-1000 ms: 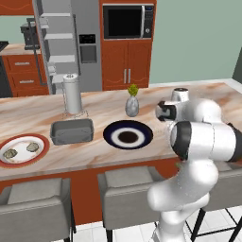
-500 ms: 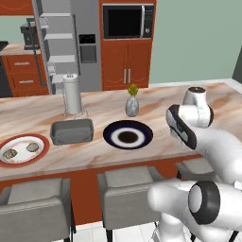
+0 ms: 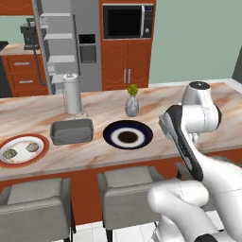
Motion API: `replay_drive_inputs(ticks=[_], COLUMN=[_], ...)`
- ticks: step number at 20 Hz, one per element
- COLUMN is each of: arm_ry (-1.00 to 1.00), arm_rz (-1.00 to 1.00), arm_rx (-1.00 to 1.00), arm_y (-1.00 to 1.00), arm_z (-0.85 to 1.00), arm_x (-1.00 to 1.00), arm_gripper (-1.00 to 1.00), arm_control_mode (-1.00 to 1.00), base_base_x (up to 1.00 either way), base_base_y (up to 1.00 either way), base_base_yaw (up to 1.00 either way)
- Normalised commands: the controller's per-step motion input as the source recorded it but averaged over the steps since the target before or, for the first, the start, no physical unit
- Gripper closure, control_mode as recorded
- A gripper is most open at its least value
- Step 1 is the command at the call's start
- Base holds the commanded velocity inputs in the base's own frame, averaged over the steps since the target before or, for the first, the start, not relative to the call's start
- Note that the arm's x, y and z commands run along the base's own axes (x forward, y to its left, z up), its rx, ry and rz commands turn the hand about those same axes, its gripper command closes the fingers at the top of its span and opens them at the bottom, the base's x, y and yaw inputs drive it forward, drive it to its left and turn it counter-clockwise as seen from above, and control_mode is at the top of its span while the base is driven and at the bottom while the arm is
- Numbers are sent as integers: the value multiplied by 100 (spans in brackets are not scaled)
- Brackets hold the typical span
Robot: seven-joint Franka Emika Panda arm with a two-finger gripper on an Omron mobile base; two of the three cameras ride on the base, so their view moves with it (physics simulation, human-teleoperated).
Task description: Place two dumplings into each of the tupperware containers and then place the containers in the fridge.
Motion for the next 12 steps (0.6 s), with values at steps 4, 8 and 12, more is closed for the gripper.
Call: replay_drive_inputs(ticks=[4, 8, 12], arm_ry=[3, 5, 0], arm_rz=[15, 4, 0], arm_rx=[-16, -8, 0], arm_y=[100, 56, -22], arm_z=[23, 12, 13], arm_x=[-70, -38, -26], arm_gripper=[100, 100, 100], arm_control_mode=[-100, -100, -100], base_base_x=[0, 0, 0], base_base_y=[0, 0, 0], base_base_yaw=[0, 0, 0])
